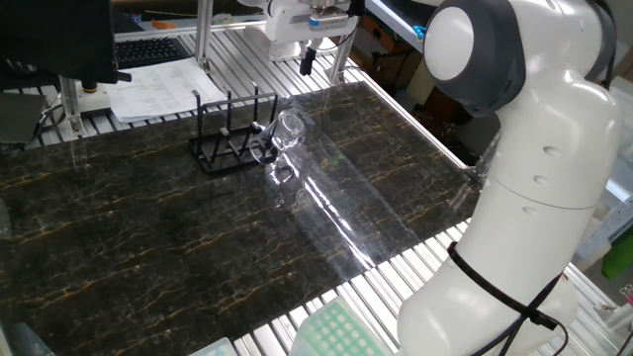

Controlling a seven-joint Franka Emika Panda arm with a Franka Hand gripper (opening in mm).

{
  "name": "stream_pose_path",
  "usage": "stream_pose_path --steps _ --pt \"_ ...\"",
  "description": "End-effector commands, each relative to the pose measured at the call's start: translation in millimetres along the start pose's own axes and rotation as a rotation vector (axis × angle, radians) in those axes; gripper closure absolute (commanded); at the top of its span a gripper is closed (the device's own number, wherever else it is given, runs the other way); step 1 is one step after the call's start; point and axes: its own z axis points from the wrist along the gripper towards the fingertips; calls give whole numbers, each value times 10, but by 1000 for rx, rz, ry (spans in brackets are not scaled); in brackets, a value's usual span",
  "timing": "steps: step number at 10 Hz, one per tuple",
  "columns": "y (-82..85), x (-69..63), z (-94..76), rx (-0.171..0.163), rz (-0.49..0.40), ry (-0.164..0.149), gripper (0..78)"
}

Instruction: Put the cup on the cup rack

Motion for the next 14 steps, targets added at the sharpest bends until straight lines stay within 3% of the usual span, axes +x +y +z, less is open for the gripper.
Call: stream_pose_path --steps 1,2,3,4,6,9,13,14 --pt "-5 -3 -21 53 -56 -21 764" --pt "-5 -3 -21 -23 -49 -24 764" --pt "-5 -3 -21 -23 -49 -24 764" --pt "-5 -3 -21 -81 -23 -23 764" --pt "-5 -3 -21 -82 20 -20 764" --pt "-5 -3 -21 -86 17 -20 764" --pt "297 170 -5 -92 61 -14 764" --pt "302 172 -5 -92 61 -14 764"
